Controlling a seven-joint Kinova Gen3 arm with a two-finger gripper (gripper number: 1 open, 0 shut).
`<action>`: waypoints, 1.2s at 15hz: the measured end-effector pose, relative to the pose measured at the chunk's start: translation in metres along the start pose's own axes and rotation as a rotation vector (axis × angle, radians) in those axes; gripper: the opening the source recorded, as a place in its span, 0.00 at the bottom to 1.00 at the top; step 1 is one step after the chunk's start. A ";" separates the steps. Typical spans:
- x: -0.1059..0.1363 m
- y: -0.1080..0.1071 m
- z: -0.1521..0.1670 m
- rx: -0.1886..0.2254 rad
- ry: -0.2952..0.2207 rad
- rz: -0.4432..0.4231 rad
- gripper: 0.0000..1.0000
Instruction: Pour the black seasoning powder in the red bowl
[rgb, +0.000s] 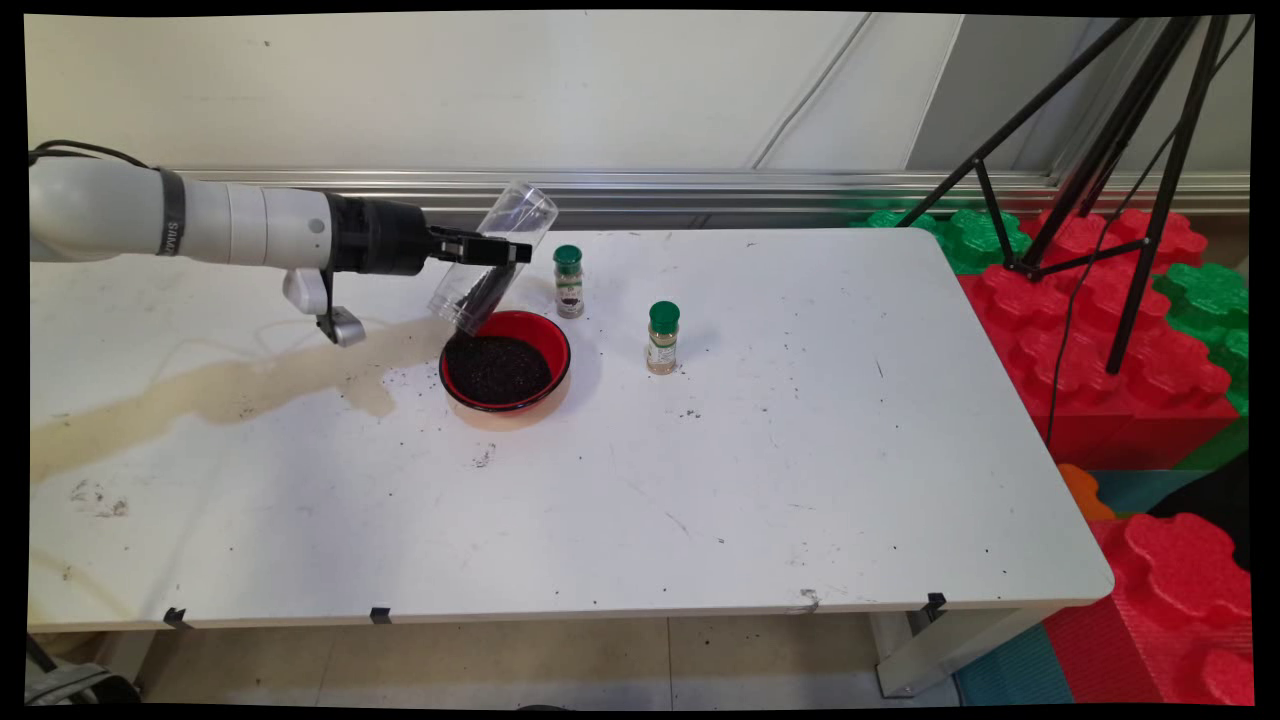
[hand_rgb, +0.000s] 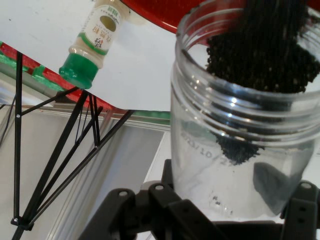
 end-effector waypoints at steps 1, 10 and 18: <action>0.000 -0.001 0.000 0.000 0.000 0.000 0.00; 0.000 -0.008 0.011 -0.001 -0.005 -0.008 0.00; -0.001 -0.014 0.021 -0.002 -0.012 -0.011 0.00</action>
